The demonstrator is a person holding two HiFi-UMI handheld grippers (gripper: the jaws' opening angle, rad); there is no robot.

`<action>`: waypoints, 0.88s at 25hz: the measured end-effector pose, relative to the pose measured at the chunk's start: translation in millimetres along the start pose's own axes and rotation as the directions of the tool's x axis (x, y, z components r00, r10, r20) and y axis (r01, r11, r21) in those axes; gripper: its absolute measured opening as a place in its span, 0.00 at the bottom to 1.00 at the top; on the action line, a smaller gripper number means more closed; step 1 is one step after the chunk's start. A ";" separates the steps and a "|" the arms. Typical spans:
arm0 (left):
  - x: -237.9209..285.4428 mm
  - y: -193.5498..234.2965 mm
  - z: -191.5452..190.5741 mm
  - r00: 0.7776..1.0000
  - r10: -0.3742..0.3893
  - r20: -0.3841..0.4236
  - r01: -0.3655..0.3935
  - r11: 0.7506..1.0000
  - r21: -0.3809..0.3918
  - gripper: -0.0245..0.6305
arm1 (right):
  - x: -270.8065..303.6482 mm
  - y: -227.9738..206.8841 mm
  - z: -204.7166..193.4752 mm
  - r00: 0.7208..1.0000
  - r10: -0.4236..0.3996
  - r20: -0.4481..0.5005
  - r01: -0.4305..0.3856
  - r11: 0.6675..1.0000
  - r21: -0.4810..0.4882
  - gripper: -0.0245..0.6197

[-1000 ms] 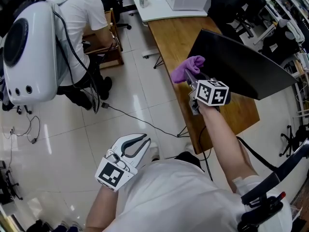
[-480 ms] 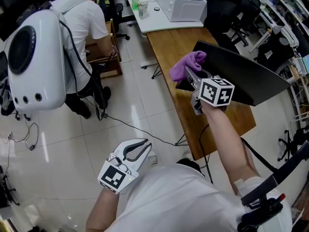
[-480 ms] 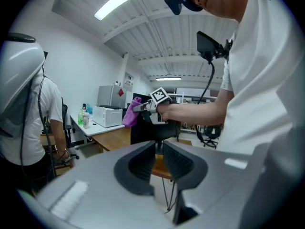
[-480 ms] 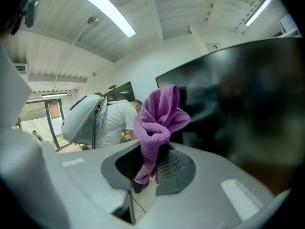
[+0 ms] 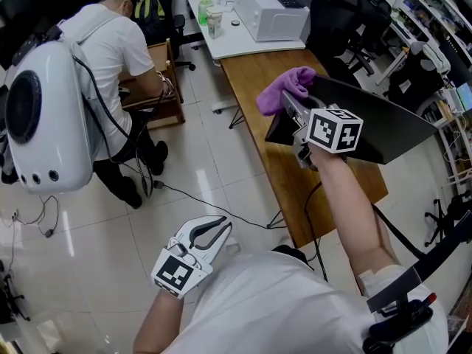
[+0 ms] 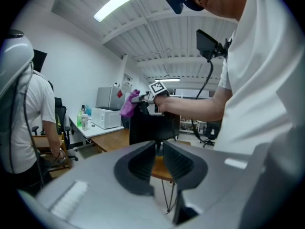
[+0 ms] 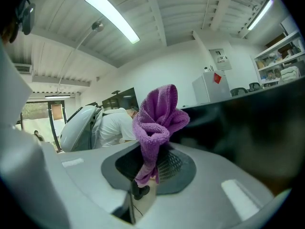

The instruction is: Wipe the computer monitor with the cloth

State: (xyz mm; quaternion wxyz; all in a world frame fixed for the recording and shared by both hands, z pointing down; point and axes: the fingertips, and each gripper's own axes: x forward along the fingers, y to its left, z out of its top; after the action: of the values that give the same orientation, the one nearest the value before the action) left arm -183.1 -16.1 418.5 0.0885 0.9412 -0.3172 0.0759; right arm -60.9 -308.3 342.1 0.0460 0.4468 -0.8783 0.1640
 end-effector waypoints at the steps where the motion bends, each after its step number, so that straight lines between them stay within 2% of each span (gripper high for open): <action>1: 0.3 0.7 1.1 1.000 -0.002 0.002 0.002 1.000 0.003 0.15 | 0.3 0.0 4.1 1.000 0.000 0.003 0.000 1.000 0.000 0.12; 7: -2.4 4.7 3.5 1.000 -0.001 0.017 0.001 1.000 0.006 0.15 | 3.5 5.2 21.7 0.999 0.020 0.027 -0.019 1.000 -0.013 0.12; 10: -3.9 5.8 1.7 1.000 0.002 0.022 -0.001 1.000 -0.020 0.15 | -4.8 8.6 26.4 0.998 0.024 0.055 -0.024 1.000 -0.012 0.12; 15: 7.0 14.9 -1.9 0.999 -0.028 0.022 0.029 0.999 -0.035 0.15 | -23.7 24.0 31.0 0.993 0.077 0.090 -0.075 0.997 -0.024 0.12; 18: 23.4 23.7 0.1 0.996 -0.094 0.008 0.094 0.995 -0.017 0.15 | -56.7 12.7 16.1 0.995 0.032 0.092 -0.030 0.999 -0.028 0.12; 22: 54.3 -8.6 17.0 0.989 -0.150 0.013 0.149 0.988 0.044 0.15 | -140.6 -18.6 -21.8 0.994 -0.057 0.088 0.060 0.998 -0.027 0.12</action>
State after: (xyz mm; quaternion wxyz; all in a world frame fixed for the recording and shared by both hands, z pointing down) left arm -133.6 -44.7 411.7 0.0712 0.9646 -0.2447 0.0682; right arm 36.5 -203.1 335.2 0.0189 0.4785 -0.8682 0.1300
